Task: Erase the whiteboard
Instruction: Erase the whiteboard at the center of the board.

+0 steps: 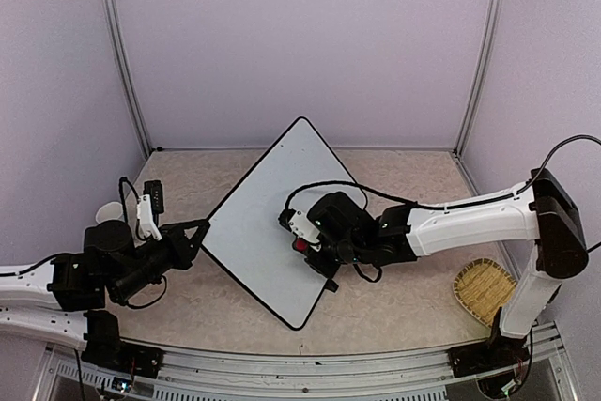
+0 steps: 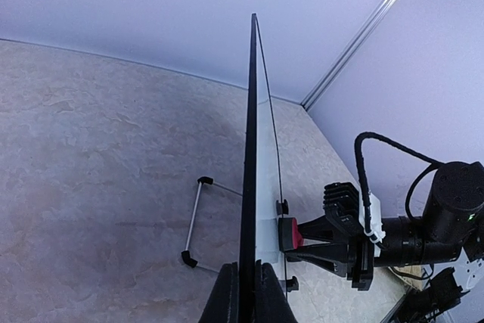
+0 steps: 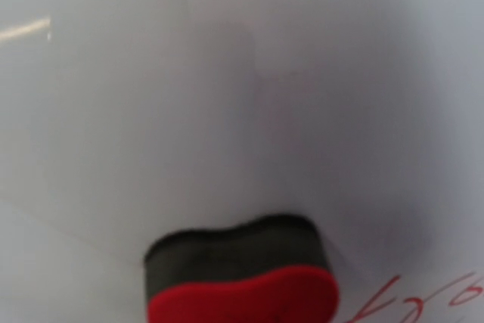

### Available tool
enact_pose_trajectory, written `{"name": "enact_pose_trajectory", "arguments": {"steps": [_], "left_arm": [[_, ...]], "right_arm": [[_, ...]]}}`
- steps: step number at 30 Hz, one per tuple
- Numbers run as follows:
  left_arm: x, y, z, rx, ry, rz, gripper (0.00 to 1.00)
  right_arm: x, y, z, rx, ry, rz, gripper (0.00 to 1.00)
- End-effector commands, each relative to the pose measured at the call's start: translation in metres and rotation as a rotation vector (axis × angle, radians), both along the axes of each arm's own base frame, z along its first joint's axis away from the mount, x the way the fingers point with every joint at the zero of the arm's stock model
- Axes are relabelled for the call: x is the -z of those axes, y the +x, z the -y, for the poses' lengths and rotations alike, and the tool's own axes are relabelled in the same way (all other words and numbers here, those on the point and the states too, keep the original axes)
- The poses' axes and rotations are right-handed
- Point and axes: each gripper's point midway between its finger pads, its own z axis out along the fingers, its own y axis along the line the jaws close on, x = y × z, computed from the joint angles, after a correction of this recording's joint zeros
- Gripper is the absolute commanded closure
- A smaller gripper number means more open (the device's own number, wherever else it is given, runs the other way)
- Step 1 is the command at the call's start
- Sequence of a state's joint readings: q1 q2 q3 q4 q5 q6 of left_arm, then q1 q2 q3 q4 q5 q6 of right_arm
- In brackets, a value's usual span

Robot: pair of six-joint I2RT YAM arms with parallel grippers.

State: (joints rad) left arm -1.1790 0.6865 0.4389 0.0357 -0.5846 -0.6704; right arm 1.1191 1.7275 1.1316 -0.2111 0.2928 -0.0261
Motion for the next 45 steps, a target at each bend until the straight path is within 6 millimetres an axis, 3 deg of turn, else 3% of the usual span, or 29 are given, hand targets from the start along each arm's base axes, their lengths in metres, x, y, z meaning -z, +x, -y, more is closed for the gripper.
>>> {"name": "enact_pose_trajectory", "arguments": {"steps": [1, 12, 31, 35, 45], "left_arm": [[0.037, -0.018, 0.012, 0.127, 0.133, -0.048, 1.00], [0.035, -0.017, 0.012, 0.126, 0.131, -0.046, 1.00], [0.033, -0.017, 0.013, 0.125, 0.132, -0.043, 1.00], [0.034, -0.016, 0.015, 0.128, 0.135, -0.045, 1.00], [0.032, -0.016, 0.018, 0.133, 0.142, -0.042, 1.00]], "right_arm": [[0.052, -0.003, 0.024, 0.005, -0.160, -0.084, 0.79], [0.083, -0.013, 0.052, 0.001, -0.270, -0.140, 0.79], [0.107, -0.029, 0.079, -0.001, -0.342, -0.203, 0.79], [0.097, -0.020, 0.069, 0.006, -0.317, -0.167, 0.79], [0.026, 0.012, 0.023, -0.006, -0.165, -0.044, 0.79]]}}
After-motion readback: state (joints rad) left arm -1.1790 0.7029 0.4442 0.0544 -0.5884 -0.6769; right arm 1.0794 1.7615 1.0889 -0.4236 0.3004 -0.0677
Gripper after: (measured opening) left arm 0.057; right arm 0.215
